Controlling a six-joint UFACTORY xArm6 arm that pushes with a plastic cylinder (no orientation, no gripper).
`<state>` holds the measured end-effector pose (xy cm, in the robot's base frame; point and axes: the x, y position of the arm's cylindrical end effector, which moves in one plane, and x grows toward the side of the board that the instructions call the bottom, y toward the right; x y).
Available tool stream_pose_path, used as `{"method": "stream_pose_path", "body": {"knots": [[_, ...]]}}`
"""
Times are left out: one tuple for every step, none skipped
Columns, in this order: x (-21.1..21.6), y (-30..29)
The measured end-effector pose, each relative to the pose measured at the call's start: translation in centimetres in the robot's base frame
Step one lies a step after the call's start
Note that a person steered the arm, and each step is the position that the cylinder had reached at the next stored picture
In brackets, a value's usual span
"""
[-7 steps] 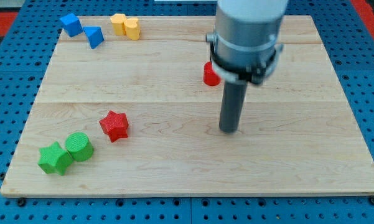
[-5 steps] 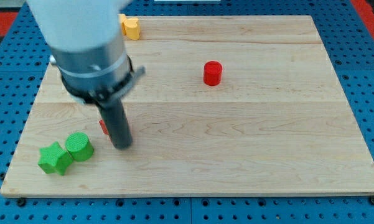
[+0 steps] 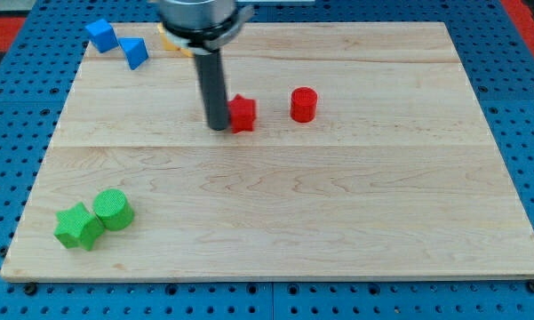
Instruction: Push the green blocks and red star towards the center of the board
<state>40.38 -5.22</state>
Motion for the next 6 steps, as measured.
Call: {"method": "stream_pose_path", "body": {"knots": [[5.1,-0.2],[16.0,-0.7],[20.9,-14.0],[21.4,-22.6],[16.7,-21.0],[14.0,-11.1]]}}
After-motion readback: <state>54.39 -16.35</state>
